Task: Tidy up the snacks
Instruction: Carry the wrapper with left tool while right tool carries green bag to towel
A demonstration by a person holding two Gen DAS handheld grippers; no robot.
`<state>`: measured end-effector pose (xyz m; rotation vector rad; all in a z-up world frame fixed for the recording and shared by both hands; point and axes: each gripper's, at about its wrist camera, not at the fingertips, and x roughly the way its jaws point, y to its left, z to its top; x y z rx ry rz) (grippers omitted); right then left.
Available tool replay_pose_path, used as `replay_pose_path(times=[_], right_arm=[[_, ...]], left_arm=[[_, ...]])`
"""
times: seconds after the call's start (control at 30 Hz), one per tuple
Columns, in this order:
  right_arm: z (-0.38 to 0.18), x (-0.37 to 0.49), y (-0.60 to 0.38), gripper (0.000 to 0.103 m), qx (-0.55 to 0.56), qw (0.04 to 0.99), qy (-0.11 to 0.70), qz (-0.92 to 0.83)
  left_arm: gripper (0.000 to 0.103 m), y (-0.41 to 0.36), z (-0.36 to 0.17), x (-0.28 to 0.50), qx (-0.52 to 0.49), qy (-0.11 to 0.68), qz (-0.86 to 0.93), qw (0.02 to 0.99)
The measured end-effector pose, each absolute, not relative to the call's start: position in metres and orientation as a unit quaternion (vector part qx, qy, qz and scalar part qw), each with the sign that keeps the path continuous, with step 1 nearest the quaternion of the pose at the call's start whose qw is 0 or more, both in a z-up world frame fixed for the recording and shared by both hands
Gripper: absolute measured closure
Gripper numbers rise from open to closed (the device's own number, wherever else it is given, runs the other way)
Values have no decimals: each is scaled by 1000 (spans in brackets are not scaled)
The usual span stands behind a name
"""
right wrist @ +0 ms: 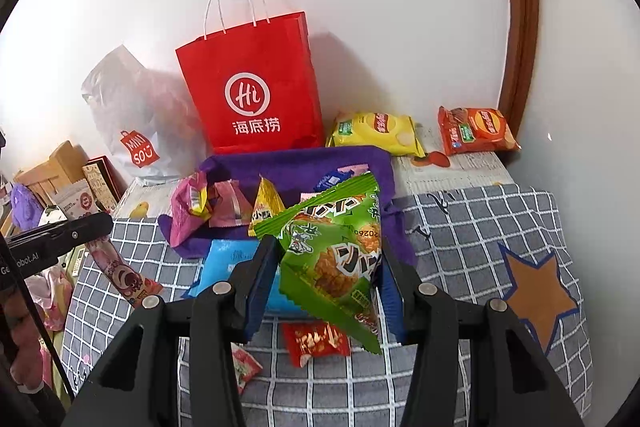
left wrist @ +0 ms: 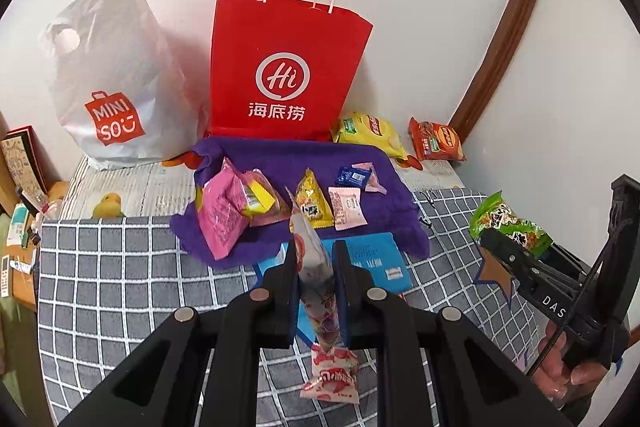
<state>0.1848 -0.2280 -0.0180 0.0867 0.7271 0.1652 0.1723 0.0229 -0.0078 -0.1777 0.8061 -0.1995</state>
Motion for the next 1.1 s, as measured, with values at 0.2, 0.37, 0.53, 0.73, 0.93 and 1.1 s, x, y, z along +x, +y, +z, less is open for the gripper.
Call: replay_pose_path(times=[0.2,0.37,0.53,0.73,0.93,1.1], right_arm=[[-13,208,-221,55,37,930,354,89],[-12,231,-217,55,33,929,358,91],[-16,253,-214,55,37,926,363,96],[-21,276,-211,55,39,924,368,99],[-24,295,-215,55,46,924,367,100],[-28,313,-220,55,63,923,368,97]], left_arm=[[88,29,-4,192,-88,388,-96,912],[88,31,-1,209,-85,385,-91,914],[88,30,-3,227,-83,386,-93,914],[88,31,-7,249,-85,391,-92,912],[88,35,-12,267,-91,395,-92,909],[88,45,-21,282,-103,402,-80,906]])
